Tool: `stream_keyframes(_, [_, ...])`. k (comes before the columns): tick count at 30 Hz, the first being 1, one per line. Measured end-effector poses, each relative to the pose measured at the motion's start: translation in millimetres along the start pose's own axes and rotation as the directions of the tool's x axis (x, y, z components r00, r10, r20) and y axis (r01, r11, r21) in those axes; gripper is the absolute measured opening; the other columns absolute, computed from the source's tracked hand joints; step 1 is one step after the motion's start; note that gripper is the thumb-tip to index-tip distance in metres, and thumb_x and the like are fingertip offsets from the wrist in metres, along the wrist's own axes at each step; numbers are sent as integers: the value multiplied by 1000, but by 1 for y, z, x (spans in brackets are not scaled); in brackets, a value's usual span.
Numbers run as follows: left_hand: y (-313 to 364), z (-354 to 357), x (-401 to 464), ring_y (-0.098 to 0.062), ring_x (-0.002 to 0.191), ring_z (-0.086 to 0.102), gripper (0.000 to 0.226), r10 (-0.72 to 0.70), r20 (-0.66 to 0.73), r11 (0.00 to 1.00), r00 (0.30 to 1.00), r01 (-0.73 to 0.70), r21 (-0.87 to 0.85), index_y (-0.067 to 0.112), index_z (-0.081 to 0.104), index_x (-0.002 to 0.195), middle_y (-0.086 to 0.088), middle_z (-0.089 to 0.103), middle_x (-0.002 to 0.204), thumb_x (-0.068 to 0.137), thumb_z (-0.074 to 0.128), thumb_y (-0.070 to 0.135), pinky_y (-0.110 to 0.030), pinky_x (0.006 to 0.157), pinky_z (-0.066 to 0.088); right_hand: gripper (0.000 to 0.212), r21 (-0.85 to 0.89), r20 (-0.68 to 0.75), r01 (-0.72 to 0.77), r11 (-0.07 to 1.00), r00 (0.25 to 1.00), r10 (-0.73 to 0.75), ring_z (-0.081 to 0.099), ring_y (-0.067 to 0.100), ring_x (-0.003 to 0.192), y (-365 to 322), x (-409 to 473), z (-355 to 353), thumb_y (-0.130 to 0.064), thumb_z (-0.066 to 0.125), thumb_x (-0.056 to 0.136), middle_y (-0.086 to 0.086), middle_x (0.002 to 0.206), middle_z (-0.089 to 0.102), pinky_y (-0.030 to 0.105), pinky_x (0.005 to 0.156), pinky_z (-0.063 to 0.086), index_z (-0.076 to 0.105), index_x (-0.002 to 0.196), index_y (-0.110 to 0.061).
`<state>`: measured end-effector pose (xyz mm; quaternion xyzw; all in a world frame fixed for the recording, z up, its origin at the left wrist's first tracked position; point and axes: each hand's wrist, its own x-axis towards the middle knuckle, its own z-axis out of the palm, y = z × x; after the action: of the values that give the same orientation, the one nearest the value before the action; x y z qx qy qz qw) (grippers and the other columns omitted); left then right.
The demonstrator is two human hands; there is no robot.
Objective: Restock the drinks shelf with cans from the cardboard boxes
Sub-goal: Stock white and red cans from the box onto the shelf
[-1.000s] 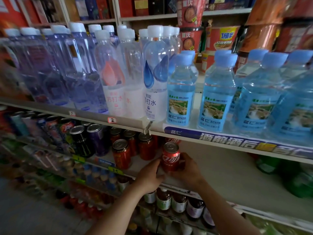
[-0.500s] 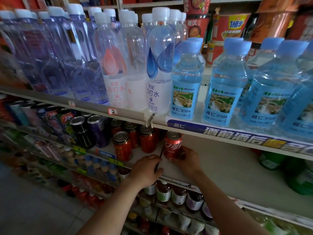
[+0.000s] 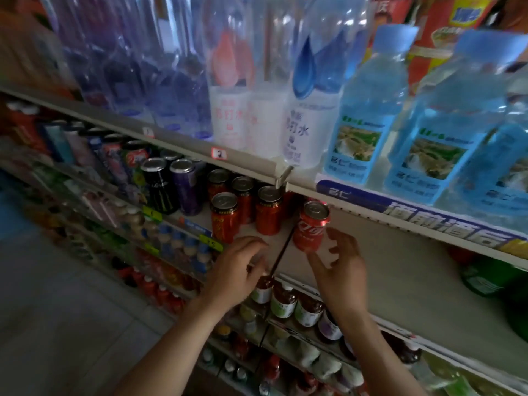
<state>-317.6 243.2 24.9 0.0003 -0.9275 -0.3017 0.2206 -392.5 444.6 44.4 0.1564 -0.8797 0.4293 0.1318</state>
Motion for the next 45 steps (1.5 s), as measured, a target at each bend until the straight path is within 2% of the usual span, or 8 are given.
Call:
stream_keyframes(4, [-44, -12, -75, -1, 84, 63, 21, -318, -107, 945, 942, 307, -112, 24, 67, 108, 10, 68, 96, 97, 54, 37, -19, 70, 53, 11, 310, 312, 280, 908, 873, -376, 62, 6, 78, -51, -69, 26, -29, 67, 91, -9, 91, 65, 19, 66, 47, 67, 99, -21])
stream_keyframes(9, [-119, 21, -239, -13, 77, 70, 11, -794, 32, 596, 607, 788, -152, 31, 67, 97, 4, 73, 87, 88, 59, 33, -32, 72, 57, 18, 93, 940, 61, 994, 324, -108, 65, 11, 83, -11, -154, 165, -20, 67, 91, -6, 91, 67, 24, 76, 52, 66, 108, -19])
stream_keyframes(13, [-151, 78, -370, -28, 99, 68, 24, -966, 158, 169, 204, 964, -207, 14, 71, 107, -6, 71, 102, 93, 56, 26, -36, 88, 54, 33, -100, 994, 153, 983, -22, 104, 61, 17, 94, 61, -242, 266, -19, 68, 89, 2, 105, 64, 25, 82, 47, 62, 120, -11])
stream_keyframes(21, [-211, 247, -566, -26, 94, 69, 51, -973, 201, -166, -116, 953, -254, 11, 63, 116, -9, 72, 103, 81, 56, 47, -31, 82, 49, 53, -34, 965, 379, 925, -228, 129, 57, 28, 118, 261, -436, 453, -27, 76, 75, 14, 123, 64, 38, 106, 42, 62, 123, -7])
stream_keyframes(27, [-269, 326, -614, -16, 85, 65, 32, -974, 202, -163, -101, 934, -318, 23, 56, 121, 4, 70, 90, 89, 64, 28, -29, 80, 50, 72, 18, 961, 656, 754, -220, 168, 44, 37, 126, 361, -512, 553, -52, 63, 69, 15, 134, 51, 37, 105, 36, 53, 129, -13])
stream_keyframes(33, [-293, 364, -635, -9, 79, 63, 32, -977, 182, -176, -113, 907, -382, 19, 59, 118, 5, 70, 86, 88, 67, 23, -27, 80, 50, 49, -16, 988, 578, 816, -115, 100, 49, 41, 117, 400, -532, 572, -17, 74, 72, 20, 118, 59, 43, 99, 43, 56, 118, -13])
stream_keyframes(37, [-276, 362, -627, -12, 88, 63, 52, -969, 237, -173, -75, 889, -423, 21, 56, 124, 5, 65, 102, 77, 78, 19, -28, 84, 52, 51, -67, 990, 391, 918, -86, 109, 63, 29, 101, 371, -513, 548, -32, 77, 66, 8, 99, 70, 37, 86, 50, 62, 113, -17])
stream_keyframes(45, [-232, 193, -482, -6, 122, 50, 104, -908, 248, 222, 337, 890, -398, 21, 47, 140, 5, 54, 135, 49, 97, 26, -21, 106, 39, 30, -84, 996, -82, 993, -41, 81, 66, 6, 64, 154, -339, 416, -27, 68, 57, -7, 74, 71, 20, 48, 50, 73, 87, -30])
